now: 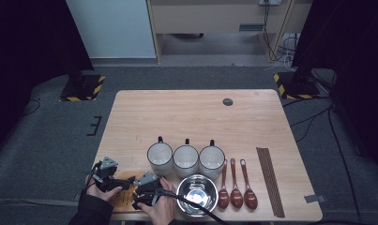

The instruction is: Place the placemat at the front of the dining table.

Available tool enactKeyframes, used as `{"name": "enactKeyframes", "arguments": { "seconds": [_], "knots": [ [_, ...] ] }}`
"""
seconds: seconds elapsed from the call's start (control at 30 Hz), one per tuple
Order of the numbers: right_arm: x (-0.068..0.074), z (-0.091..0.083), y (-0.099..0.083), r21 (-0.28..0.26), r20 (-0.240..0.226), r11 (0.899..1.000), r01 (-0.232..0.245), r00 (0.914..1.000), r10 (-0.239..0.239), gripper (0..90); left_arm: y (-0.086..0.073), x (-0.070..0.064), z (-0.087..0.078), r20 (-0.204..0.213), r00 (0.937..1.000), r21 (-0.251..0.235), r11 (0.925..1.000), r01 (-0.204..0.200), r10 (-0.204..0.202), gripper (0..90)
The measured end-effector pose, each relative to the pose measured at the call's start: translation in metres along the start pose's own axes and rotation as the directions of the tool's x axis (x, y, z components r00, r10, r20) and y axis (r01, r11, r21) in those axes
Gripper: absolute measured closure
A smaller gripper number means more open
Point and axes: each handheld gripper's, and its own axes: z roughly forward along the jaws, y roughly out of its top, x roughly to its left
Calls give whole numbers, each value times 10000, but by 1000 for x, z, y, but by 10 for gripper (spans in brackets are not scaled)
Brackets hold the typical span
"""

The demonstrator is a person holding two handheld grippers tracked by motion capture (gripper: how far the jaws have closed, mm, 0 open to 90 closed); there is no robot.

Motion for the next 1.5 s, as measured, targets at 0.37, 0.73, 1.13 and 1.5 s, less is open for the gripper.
{"name": "enactKeyframes", "arguments": {
  "seconds": [0.37,0.73,1.13,1.5],
  "knots": [
    [-1,2,0,-26,-20,9998,-200,9998,199,177,0,1,4,79,9999,70,9999,79,-79,46],
    [-5,2,-1,-217,111,9990,-385,9992,388,205,4,4,9,127,9998,4,9999,172,-172,44],
    [-7,4,-2,-354,202,9946,-977,9949,985,216,7,7,11,109,9997,-58,9997,236,-235,46],
    [-10,10,-7,-790,24,9834,-1635,9864,1642,169,4,9,13,-55,9996,-387,9988,284,-286,22]
  ]
}}
